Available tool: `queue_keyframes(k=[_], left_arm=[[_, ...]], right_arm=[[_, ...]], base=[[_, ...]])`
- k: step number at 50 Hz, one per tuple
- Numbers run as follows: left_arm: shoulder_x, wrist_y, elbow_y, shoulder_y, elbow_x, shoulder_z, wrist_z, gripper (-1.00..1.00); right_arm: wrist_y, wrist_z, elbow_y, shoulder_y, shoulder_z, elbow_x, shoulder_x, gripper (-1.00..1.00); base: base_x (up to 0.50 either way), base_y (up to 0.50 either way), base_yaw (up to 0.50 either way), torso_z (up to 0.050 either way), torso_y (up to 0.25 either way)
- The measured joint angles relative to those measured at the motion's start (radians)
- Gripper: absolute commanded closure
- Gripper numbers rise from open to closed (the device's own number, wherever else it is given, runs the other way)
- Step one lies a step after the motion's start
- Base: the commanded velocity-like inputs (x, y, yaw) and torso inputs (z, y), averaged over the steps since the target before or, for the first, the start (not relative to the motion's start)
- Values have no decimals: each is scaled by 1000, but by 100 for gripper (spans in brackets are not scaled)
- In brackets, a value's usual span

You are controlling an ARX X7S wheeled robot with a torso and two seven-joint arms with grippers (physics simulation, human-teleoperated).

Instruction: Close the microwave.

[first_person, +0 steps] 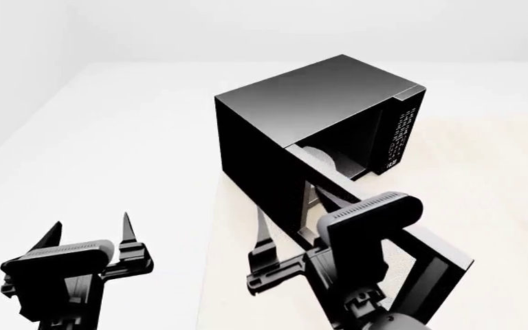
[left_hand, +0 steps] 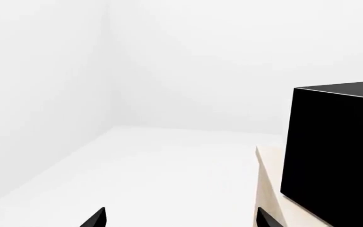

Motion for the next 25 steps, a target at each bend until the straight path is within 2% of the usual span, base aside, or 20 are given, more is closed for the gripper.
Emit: queue_keyframes(k=[25], left_arm=[[-4,4,-1,1,-4,4,-5,-100]], right_arm=[[-98,-10,96,-84,-7,-18,3,-100]], base=[[0,0,0,0,0]])
